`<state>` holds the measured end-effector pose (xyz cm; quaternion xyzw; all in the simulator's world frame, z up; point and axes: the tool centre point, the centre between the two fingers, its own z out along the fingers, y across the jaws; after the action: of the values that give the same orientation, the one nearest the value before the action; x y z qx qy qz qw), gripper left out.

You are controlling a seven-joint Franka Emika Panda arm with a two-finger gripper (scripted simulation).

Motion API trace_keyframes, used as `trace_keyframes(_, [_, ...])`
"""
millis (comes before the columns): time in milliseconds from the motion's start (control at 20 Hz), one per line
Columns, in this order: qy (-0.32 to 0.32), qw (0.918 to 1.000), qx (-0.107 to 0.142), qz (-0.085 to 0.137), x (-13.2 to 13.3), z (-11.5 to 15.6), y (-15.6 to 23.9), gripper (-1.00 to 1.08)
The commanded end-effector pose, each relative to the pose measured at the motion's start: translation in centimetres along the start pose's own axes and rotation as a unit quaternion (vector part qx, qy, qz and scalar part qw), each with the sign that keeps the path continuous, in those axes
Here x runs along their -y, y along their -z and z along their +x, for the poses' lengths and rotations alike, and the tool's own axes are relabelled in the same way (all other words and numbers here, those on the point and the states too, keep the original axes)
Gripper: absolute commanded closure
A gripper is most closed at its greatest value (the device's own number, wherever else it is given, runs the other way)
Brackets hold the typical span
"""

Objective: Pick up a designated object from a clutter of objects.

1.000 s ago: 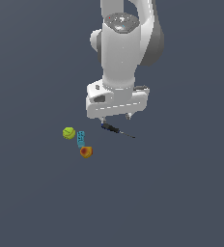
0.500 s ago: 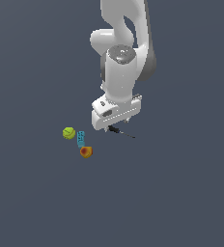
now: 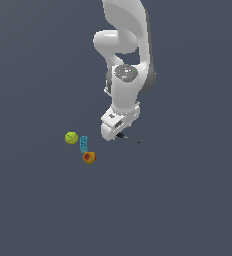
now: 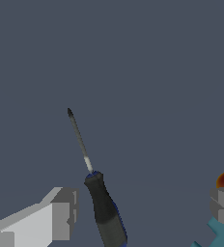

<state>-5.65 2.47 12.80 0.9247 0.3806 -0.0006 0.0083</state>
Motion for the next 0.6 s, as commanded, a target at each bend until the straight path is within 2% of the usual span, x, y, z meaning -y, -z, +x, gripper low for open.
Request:
trace_keyframes(0, [0.036, 0.9993, -0.001, 0.001, 0.8, -0.6, -1.4, -0.92])
trace_keyframes(550, [0.150, 0.9886, -0.004, 0.005, 3.8, -2.7, -5.3, -0.92])
